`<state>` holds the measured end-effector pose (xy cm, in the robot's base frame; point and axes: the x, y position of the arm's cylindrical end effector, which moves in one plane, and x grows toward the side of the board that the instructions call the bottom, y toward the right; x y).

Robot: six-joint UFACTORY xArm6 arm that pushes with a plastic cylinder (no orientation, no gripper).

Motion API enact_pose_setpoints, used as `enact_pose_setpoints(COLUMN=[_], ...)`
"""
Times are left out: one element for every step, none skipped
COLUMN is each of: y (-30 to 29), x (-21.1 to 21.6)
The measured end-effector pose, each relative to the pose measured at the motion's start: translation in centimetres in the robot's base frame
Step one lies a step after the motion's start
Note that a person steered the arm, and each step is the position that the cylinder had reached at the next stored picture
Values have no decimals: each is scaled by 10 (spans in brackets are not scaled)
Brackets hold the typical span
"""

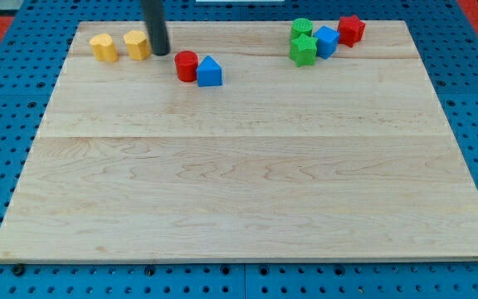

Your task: Place the red circle and the blue triangle to the bottom of the yellow hexagon

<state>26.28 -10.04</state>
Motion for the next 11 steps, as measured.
enact_pose_setpoints(y=[91,133,49,-28,-51,-25,47,32,-31,-69,-52], x=[11,42,49,41,39,48,42,82,88,44,57])
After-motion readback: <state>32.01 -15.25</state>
